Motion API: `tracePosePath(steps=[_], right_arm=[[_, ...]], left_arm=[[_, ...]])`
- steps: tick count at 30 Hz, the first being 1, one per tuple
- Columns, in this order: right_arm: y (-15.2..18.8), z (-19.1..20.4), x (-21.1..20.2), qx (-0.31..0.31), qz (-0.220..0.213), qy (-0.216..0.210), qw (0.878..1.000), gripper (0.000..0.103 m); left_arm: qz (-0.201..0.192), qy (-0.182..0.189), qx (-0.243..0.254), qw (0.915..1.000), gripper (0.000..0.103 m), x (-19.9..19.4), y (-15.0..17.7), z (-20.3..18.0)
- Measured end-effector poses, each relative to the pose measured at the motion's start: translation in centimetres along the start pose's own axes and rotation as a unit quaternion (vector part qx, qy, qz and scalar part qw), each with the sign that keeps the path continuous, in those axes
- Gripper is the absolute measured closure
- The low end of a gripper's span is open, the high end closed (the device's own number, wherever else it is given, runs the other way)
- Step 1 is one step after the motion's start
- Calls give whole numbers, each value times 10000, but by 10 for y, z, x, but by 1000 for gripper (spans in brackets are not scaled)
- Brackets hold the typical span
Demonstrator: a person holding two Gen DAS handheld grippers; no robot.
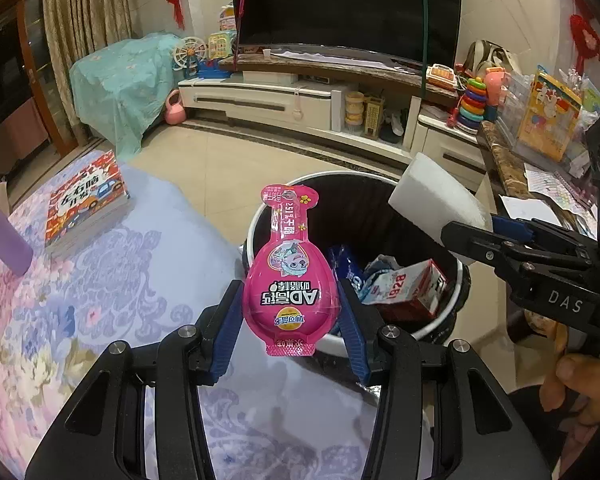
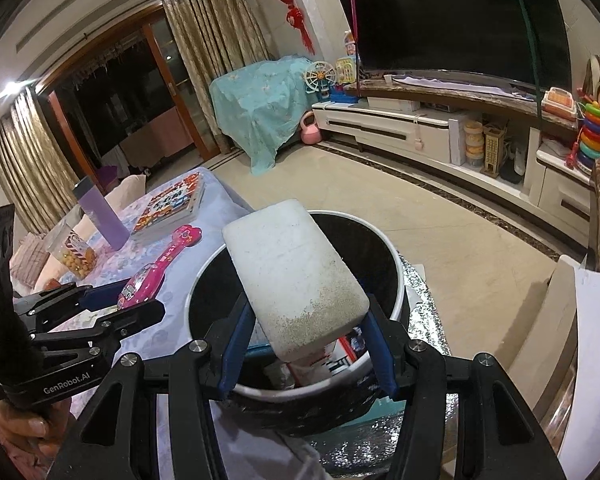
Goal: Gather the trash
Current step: 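Carry the pink pack and white sponge over the trash bin and open both grippers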
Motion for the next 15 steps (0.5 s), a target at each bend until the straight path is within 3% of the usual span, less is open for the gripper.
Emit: tracePosePath(steps=[15], right_arm=[[0,-12,14,62,274,19,9996,49]], left_arm=[[251,40,111,9996,57,21,-1,-6]])
Point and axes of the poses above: each gripper's, at about its wrist camera, not at the fingertips, and x roughly the way its jaws point, z to its left, y to its underside, the point moved 2 cm from there along x, roughly the way its jaws point, and after that the axes turned 15 degrees about -z, right-handed, at the moved point
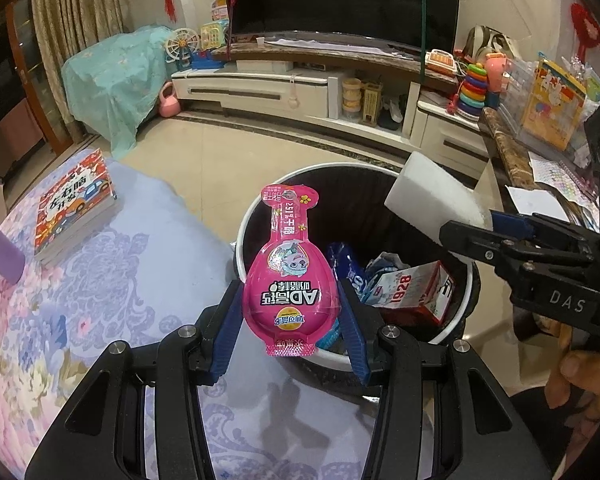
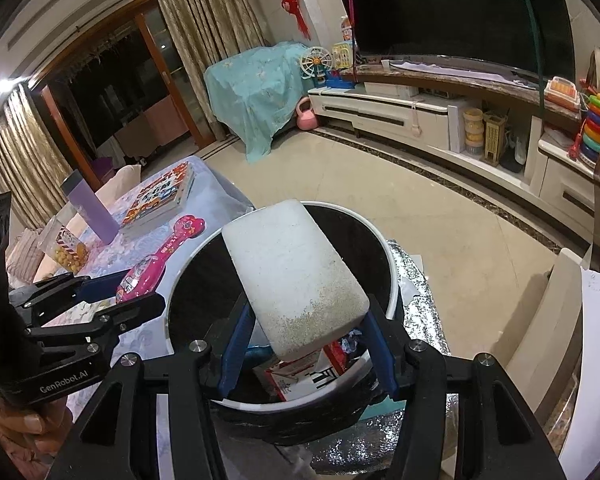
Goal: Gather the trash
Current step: 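Carry the pink pack and white sponge over the trash bin and open both grippers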
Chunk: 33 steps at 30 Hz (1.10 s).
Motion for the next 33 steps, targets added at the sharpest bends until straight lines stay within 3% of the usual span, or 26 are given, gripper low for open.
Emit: tracePosePath(steps=[20,27,30,33], right_arm=[[-2,-3,5,13,103,-52,9999,46],[-6,-10,8,162,114,-75,9998,44],[-6,-11,8,240,129,-113,9996,43],[-5,-10,7,288,129,-133,9994,34]], left_arm=[[149,69,2,9999,56,11,0,1],[193,120,-199,9995,38,12,0,8],[104,66,-291,9995,36,5,1,12],[-3,-23,-450,9990,35,-6,6,22]])
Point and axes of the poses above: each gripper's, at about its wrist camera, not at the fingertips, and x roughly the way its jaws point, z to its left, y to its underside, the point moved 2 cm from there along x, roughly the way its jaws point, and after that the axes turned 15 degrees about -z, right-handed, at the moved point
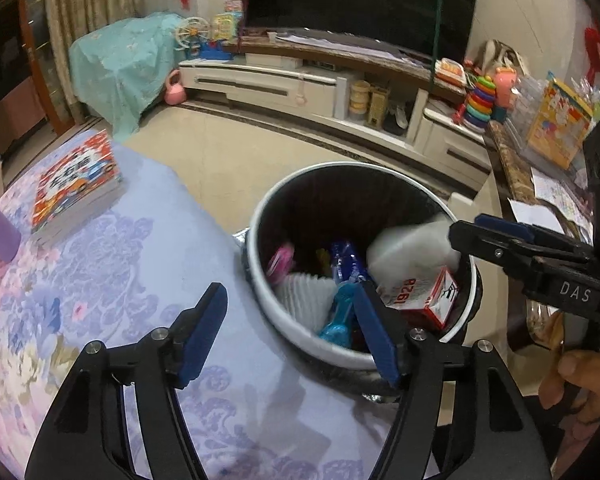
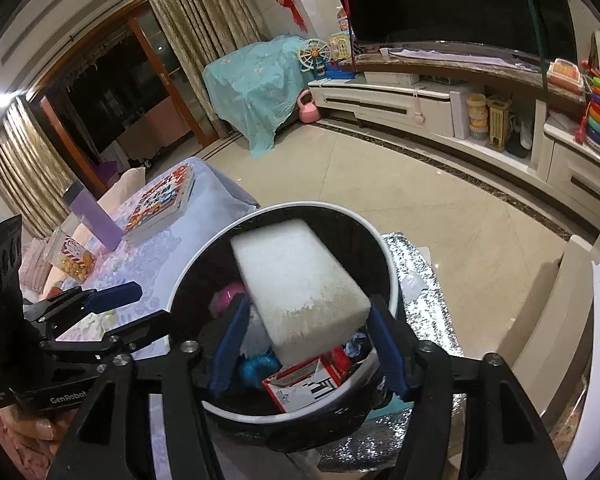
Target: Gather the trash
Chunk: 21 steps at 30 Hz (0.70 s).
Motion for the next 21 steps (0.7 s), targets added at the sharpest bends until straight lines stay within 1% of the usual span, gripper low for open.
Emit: tracePosePath(steps=[4,6,8,10,11,12,16,21], right_arm=[[2,2,-13,173,-170,-23,9997,33],[4,7,-25,240,-356,-37,9991,32],[5,15,-35,268,-548,-70,9981,21],[8,26,-49,287,-770,-115,9966,12],[9,31,-53,284,-848,-127,9959,11],[12,37,-60,282,-930,-156,9951,10],[23,56,-77,334,-1141,-231,9926,5],[38,76,-95,256,-1373,-278,9898,4]], left_arm=[[-174,-139,-419,9989,33,-22,12,21],[-334,-199,-641,9972,29,-39,20,32],[-493,-260,-791,9953,28,-55,27,39],[-643,-332,-871,9936,26,-70,33,44],[-706,-380,-896,9927,25,-77,37,46],[-787,-434,-944,9915,23,-87,42,49],[-981,-561,-1091,9876,20,-113,58,58],[-1228,-755,-1144,9829,19,-143,74,66]])
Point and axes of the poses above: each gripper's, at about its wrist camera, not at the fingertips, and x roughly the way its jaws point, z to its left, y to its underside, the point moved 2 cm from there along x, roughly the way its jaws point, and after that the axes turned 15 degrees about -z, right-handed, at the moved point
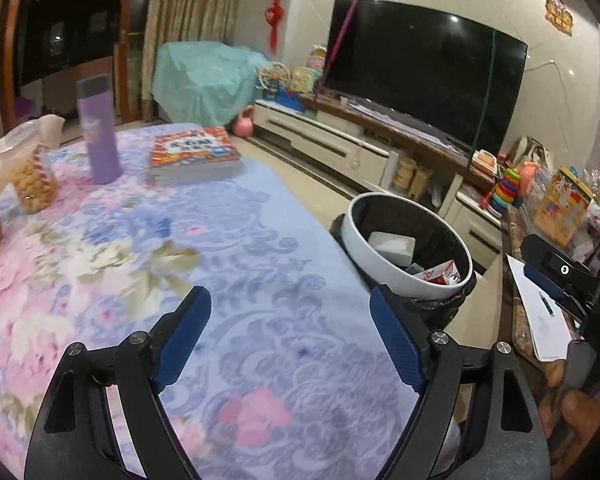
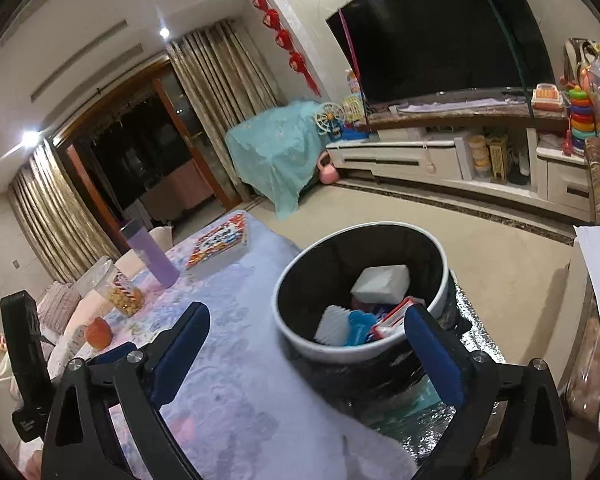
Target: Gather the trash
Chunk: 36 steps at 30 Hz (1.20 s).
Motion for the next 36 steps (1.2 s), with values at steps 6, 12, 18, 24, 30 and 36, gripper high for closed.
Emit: tracePosePath(steps=[6,12,18,24,30,36], right_arm=[[-1,31,-25,-509,-496,6,9975,3],[3,64,-60,-1273,-1418,193,9815,0],[23,78,-53,-1598,-1330,303,9777,0],[38,80,-51,-1605,-1188,308,9794,0],[44,81,-56,-1660,-1190,309,9784,0],[44,78,-58,-1621,-1242,346,9783,0]], left_arm=[[-563,-290,-33,9980,7,-41,-3,18],[-1259,-783,55,9889,0,-79,1,33],[-1357,-1152,276,9836,0,-86,11,44],[-1320,-1281,316,9824,0,-88,20,50],[-1402,-1334,342,9805,0,-94,22,48],[-1515,-1343,443,9783,0,-98,24,44]])
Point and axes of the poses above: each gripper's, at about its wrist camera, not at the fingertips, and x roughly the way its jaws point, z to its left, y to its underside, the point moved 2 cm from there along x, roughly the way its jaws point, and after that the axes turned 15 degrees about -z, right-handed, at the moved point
